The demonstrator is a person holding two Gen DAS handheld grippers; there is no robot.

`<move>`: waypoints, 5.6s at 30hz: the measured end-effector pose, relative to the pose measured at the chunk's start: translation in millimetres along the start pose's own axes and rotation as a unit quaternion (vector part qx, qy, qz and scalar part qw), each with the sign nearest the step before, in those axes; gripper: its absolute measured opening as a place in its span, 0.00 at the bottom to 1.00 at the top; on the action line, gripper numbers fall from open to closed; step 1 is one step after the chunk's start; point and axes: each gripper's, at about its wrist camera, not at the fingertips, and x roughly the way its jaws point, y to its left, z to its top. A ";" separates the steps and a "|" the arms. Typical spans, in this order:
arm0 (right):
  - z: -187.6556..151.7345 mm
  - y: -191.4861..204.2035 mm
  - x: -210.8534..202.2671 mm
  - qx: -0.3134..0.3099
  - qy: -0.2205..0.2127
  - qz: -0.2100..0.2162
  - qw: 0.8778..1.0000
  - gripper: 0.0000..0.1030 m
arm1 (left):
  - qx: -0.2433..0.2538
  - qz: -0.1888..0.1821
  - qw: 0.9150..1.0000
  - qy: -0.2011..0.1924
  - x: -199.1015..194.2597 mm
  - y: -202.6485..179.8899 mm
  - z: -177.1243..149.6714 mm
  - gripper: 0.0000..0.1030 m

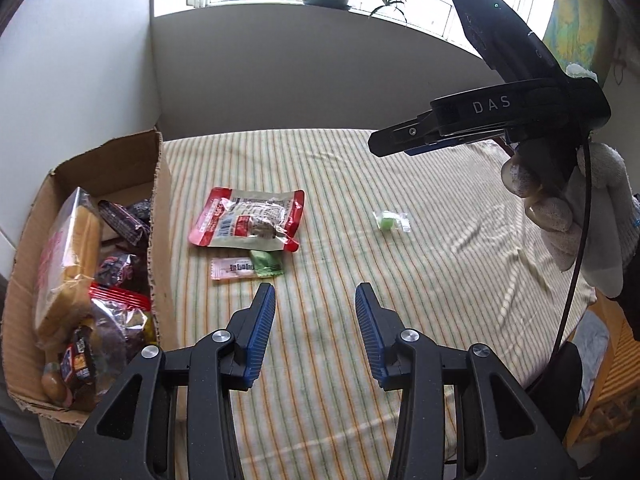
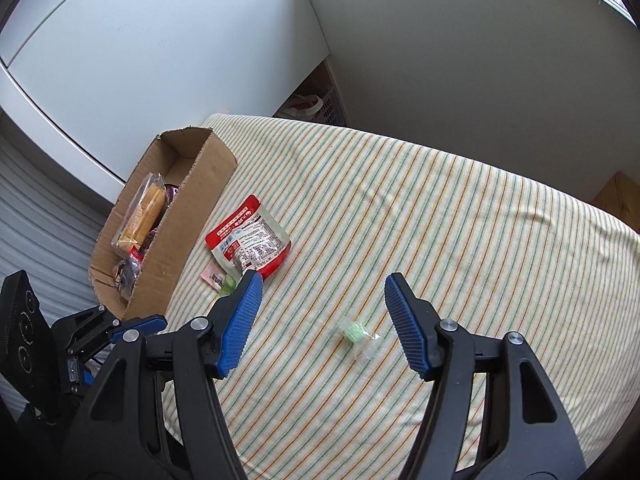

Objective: Organize snacks

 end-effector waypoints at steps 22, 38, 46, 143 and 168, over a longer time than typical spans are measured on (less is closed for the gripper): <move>74.5 115.2 139.2 -0.195 0.088 -0.008 0.977 0.27 | -0.040 0.001 0.999 -0.031 -45.3 13.9 -29.5 0.39; 58.2 126.7 158.1 -0.290 0.170 -0.062 0.940 0.25 | -0.070 -0.001 0.996 -0.050 -55.2 37.1 -32.1 0.39; 30.2 96.6 123.0 -0.275 0.176 -0.063 0.943 0.25 | -0.062 -0.004 0.997 -0.047 -52.1 27.8 -34.1 0.39; -25.0 -9.3 51.7 -0.122 0.100 -0.098 0.983 0.24 | -0.022 0.059 0.997 0.046 105.2 0.3 41.3 0.19; -15.2 31.2 -2.6 -0.115 0.052 -0.077 0.989 0.24 | 0.003 0.043 0.999 -0.020 9.9 -0.9 18.8 0.19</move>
